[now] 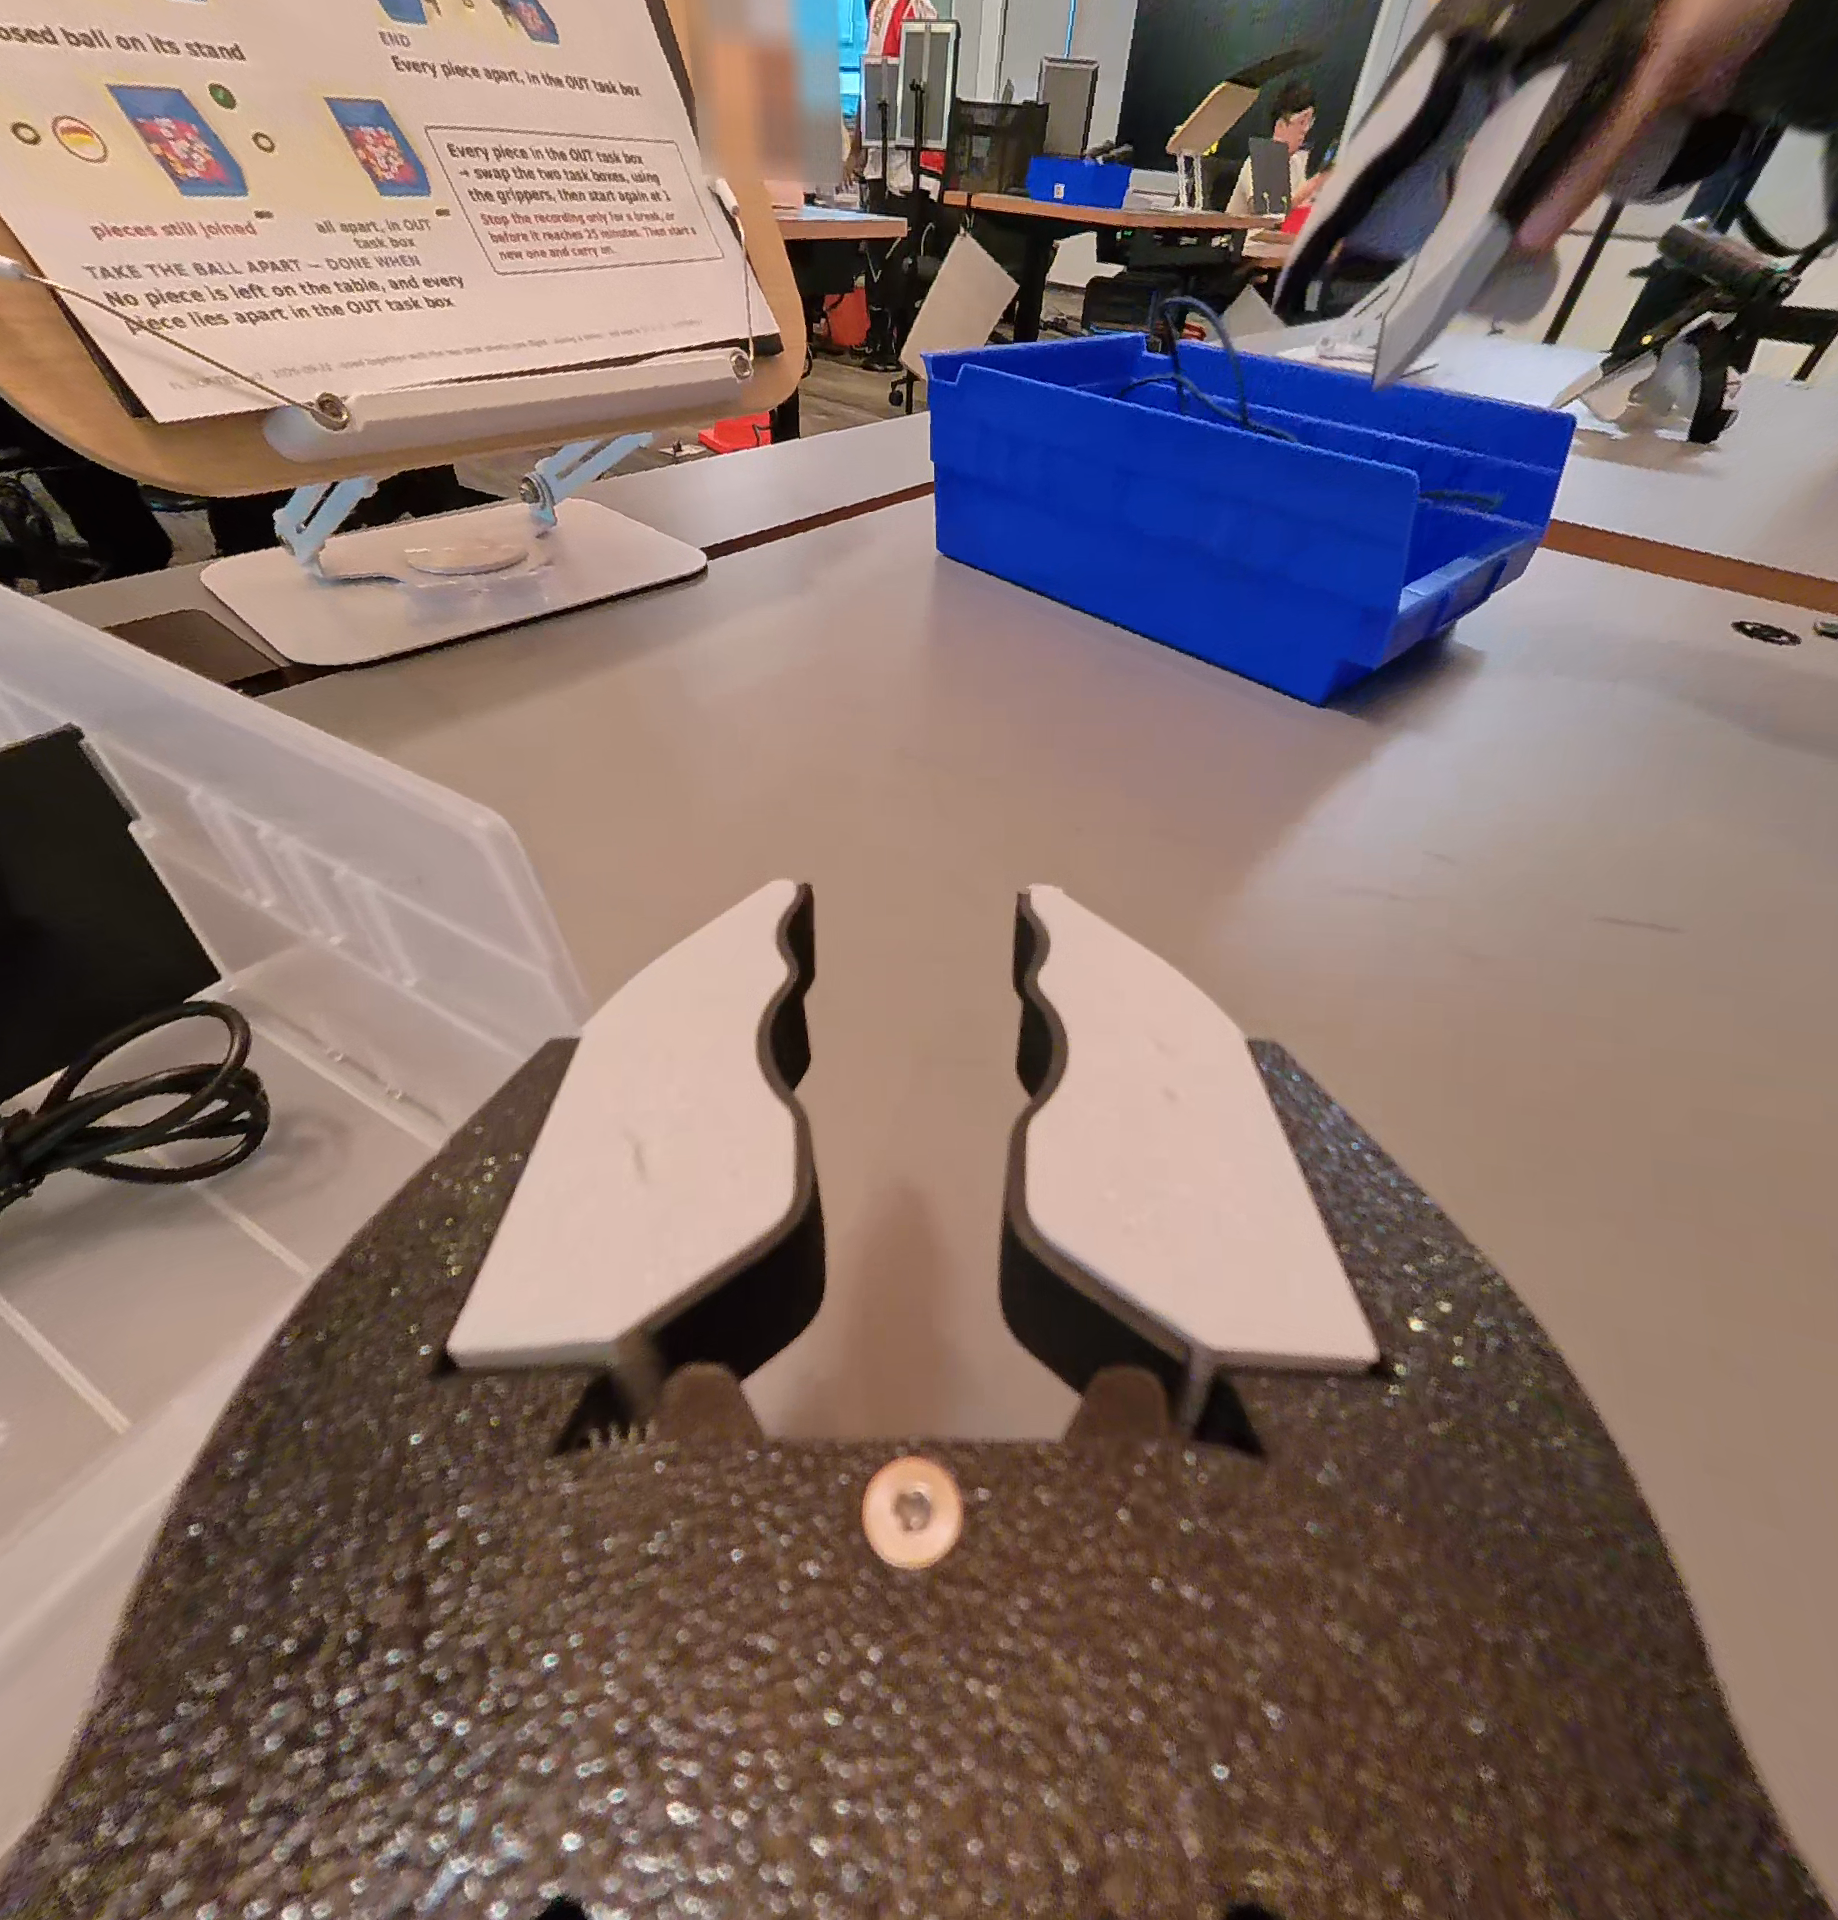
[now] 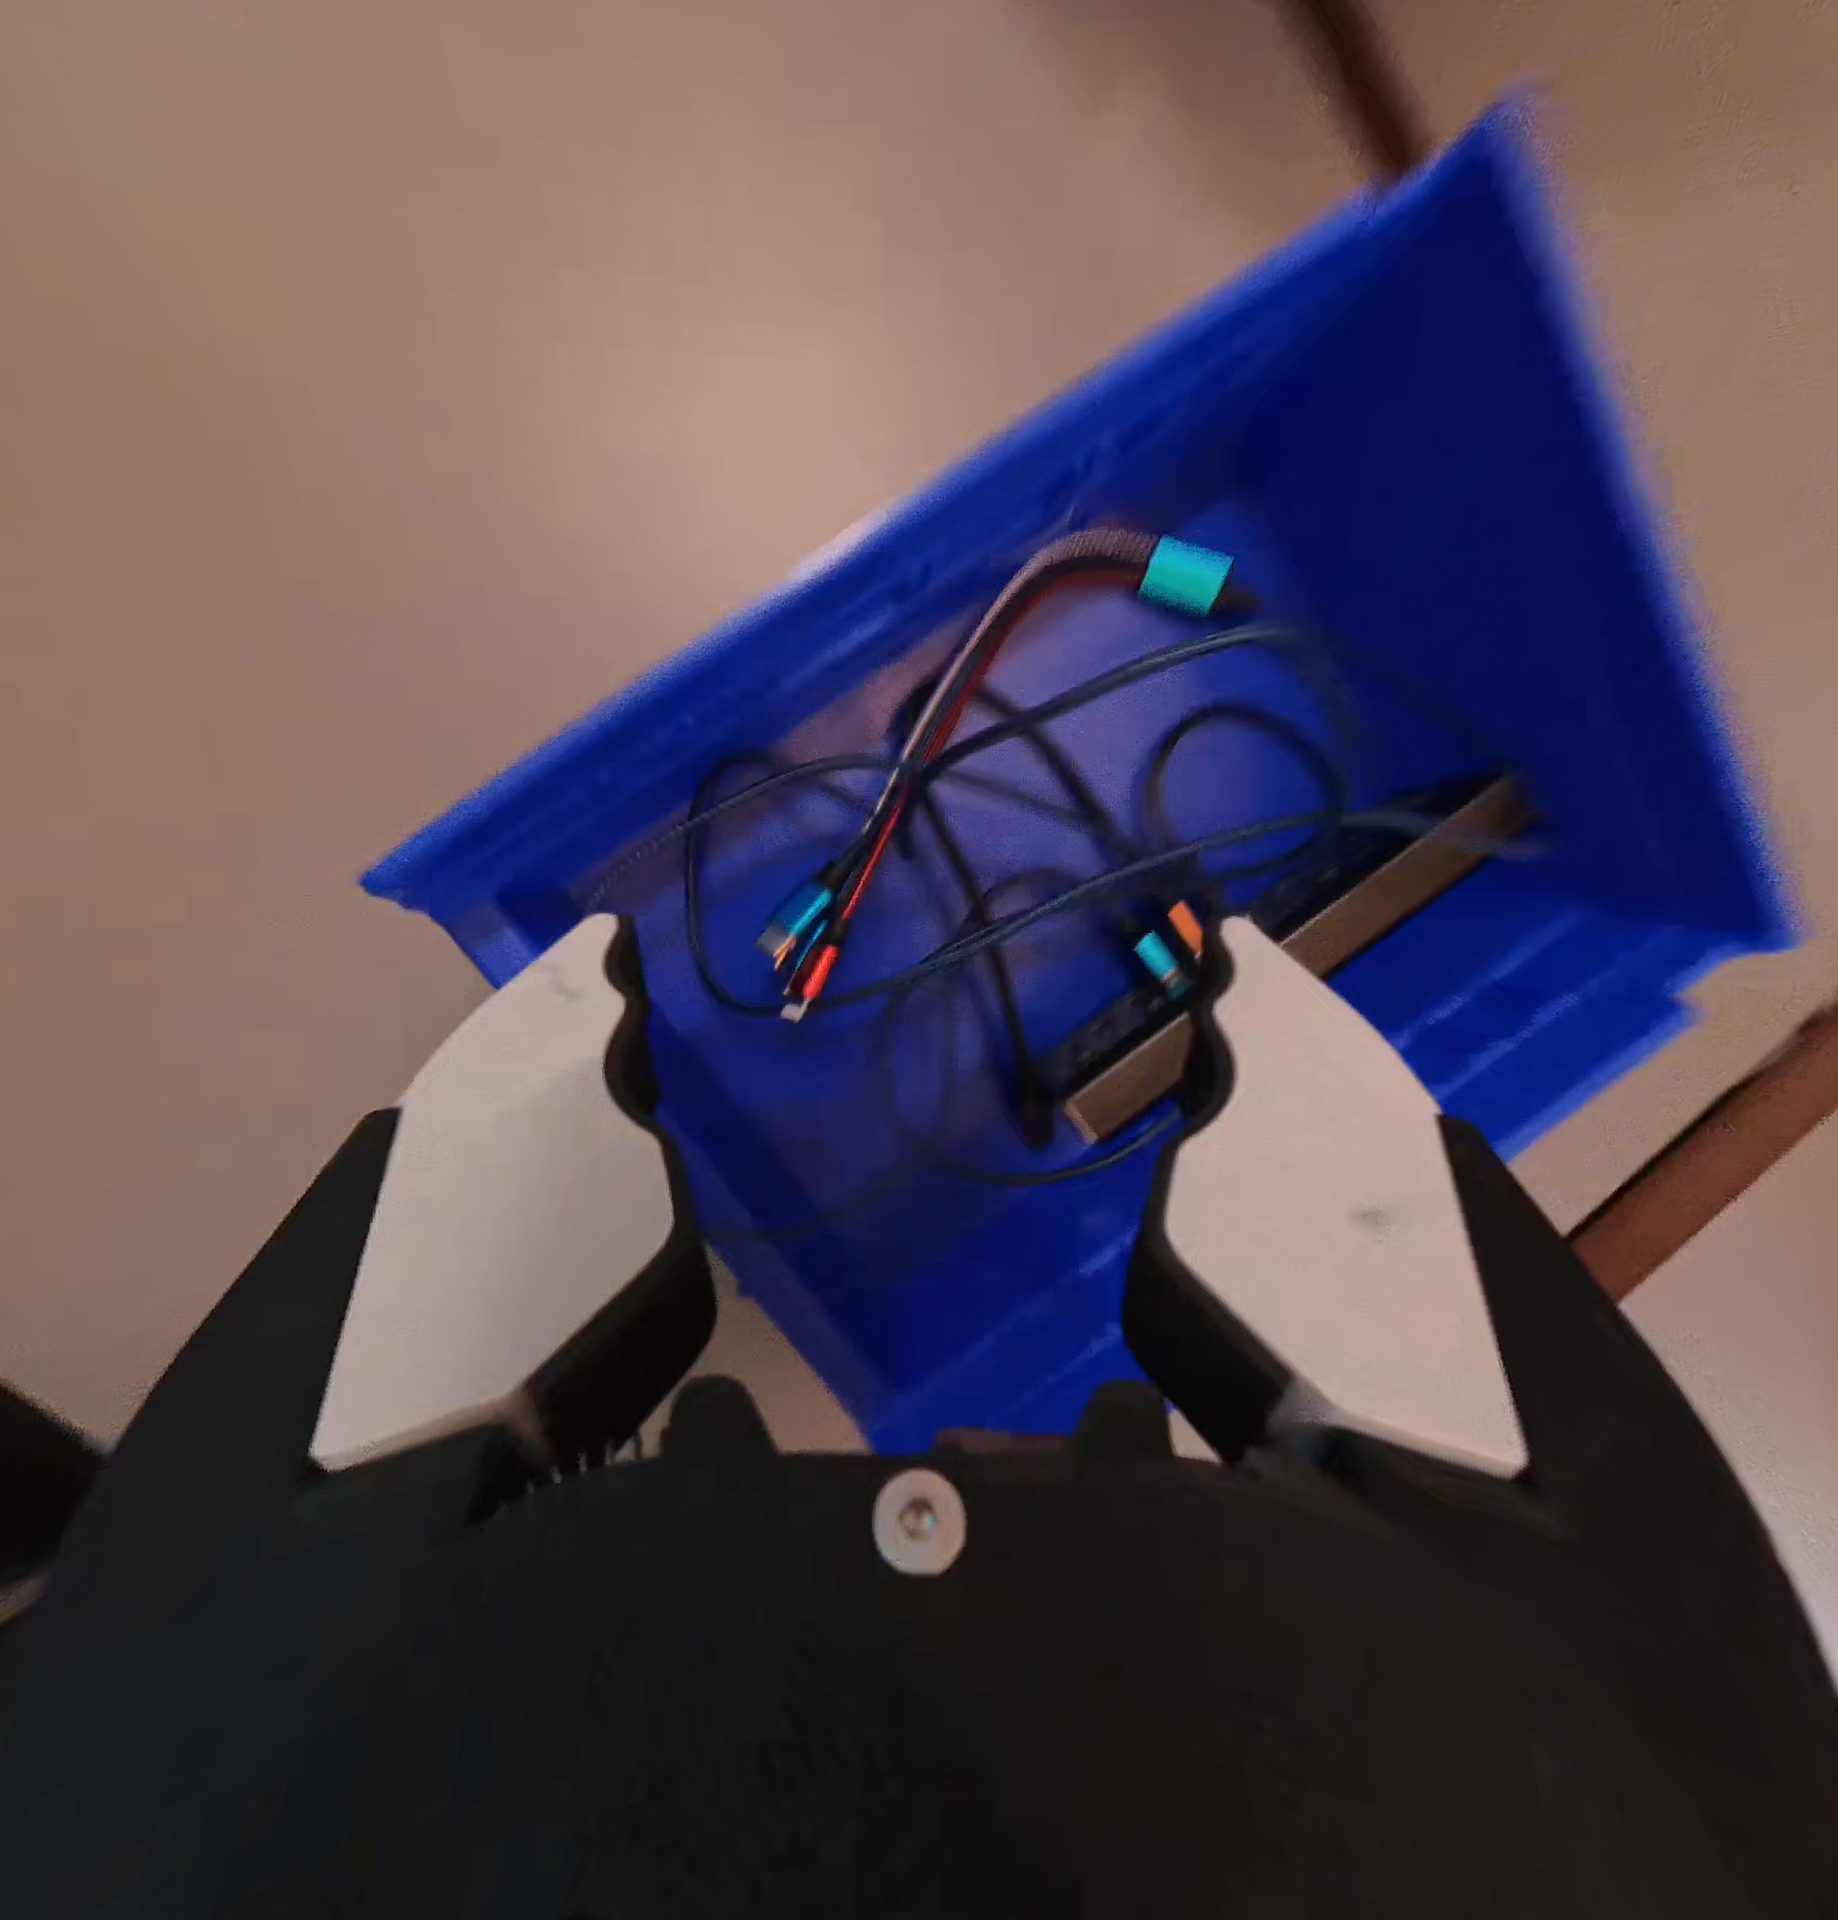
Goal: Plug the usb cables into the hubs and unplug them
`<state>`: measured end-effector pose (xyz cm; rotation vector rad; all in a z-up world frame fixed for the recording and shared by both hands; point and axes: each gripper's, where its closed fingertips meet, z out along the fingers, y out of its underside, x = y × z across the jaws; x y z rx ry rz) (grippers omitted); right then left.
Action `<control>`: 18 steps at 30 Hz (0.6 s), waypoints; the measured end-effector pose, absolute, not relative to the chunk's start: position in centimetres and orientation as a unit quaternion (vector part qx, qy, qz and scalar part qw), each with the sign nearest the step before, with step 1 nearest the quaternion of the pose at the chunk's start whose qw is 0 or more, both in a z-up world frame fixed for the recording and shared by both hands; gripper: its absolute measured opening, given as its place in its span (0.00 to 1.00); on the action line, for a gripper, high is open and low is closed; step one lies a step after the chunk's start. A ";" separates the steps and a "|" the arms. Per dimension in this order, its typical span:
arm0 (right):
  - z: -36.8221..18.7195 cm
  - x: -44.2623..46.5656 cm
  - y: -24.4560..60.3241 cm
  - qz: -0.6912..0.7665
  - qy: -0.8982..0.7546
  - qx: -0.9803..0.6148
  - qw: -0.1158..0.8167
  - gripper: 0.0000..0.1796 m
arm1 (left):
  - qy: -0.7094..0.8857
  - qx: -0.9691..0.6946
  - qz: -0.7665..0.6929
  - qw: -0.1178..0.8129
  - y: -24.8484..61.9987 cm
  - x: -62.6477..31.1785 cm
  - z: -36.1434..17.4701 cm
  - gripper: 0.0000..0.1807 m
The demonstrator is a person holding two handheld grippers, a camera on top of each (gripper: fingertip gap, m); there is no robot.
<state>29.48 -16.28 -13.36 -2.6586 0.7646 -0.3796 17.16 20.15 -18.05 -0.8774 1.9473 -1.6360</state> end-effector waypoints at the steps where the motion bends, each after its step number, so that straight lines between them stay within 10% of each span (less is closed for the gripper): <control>1: -11.4 29.7 -15.8 -0.163 0.256 -0.926 0.223 0.59 | 0.707 -0.316 -0.592 0.223 20.1 17.1 -18.1 0.20; 6: -3.6 29.1 -12.2 -0.215 0.335 -0.792 0.462 0.68 | 0.716 -0.308 -0.586 0.222 19.5 17.0 -18.2 0.22; 18: -5.8 19.2 6.0 -0.172 0.274 -0.720 0.614 0.68 | 0.731 -0.283 -0.580 0.222 18.0 16.4 -17.1 0.25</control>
